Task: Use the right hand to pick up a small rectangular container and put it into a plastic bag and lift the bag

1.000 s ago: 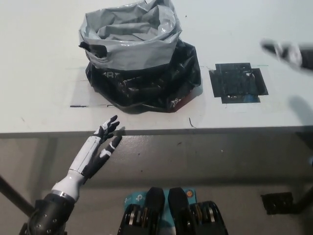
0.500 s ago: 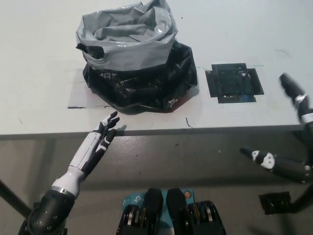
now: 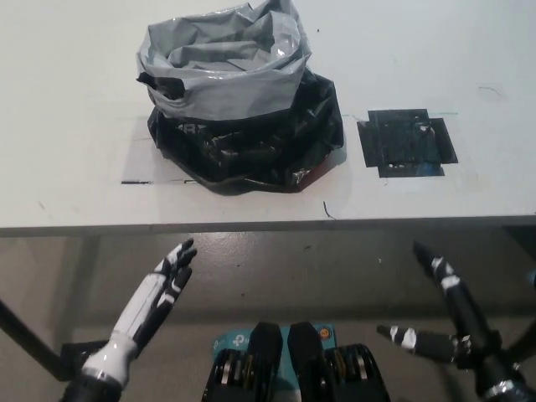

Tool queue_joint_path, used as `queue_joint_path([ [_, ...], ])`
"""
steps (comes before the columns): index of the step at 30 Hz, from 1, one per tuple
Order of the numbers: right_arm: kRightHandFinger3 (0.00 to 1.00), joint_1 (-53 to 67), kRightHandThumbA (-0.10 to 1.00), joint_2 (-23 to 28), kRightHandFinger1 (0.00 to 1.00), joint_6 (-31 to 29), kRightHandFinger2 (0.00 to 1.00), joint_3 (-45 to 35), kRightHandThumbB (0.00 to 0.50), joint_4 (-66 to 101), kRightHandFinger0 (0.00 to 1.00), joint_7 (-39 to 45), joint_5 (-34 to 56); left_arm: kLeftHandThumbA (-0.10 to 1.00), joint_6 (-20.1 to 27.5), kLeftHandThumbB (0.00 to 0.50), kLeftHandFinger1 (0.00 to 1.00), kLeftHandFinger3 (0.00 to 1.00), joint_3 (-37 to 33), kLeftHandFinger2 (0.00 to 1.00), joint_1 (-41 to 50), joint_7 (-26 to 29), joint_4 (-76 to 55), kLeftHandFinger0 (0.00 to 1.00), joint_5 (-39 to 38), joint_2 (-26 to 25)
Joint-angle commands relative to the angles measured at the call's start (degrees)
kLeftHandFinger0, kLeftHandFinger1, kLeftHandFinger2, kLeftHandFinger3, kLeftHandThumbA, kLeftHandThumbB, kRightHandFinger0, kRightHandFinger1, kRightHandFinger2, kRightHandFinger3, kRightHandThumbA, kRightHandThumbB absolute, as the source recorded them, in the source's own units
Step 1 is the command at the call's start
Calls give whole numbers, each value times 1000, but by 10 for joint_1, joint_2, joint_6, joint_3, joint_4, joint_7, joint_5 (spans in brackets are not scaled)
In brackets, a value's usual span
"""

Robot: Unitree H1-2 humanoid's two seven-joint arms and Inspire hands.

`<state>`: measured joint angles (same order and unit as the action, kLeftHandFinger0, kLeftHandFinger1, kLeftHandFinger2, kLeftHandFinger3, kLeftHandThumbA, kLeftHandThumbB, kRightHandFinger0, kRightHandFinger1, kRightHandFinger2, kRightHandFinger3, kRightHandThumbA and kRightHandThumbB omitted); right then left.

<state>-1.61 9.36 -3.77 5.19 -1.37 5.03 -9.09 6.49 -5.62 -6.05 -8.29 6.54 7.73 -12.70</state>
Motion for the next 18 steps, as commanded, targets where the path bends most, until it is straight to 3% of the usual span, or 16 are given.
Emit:
queue_joint_path([
  [1,1000,12,1000,-6,1000,-151,1000,31,294,-33,1000,-12,-22,1000,50,325,1000,1000,1,1000,21,9,-36,1000,10,-8],
  [11,1000,12,1000,-2,1000,-155,1000,57,264,-36,1000,2,-24,1000,41,337,1000,1000,7,1000,24,9,-35,1000,9,-8],
  [18,1000,7,1000,0,1000,-156,1000,66,257,-37,1000,10,-21,1000,51,296,1000,1000,9,1000,22,9,-31,1000,9,-8],
])
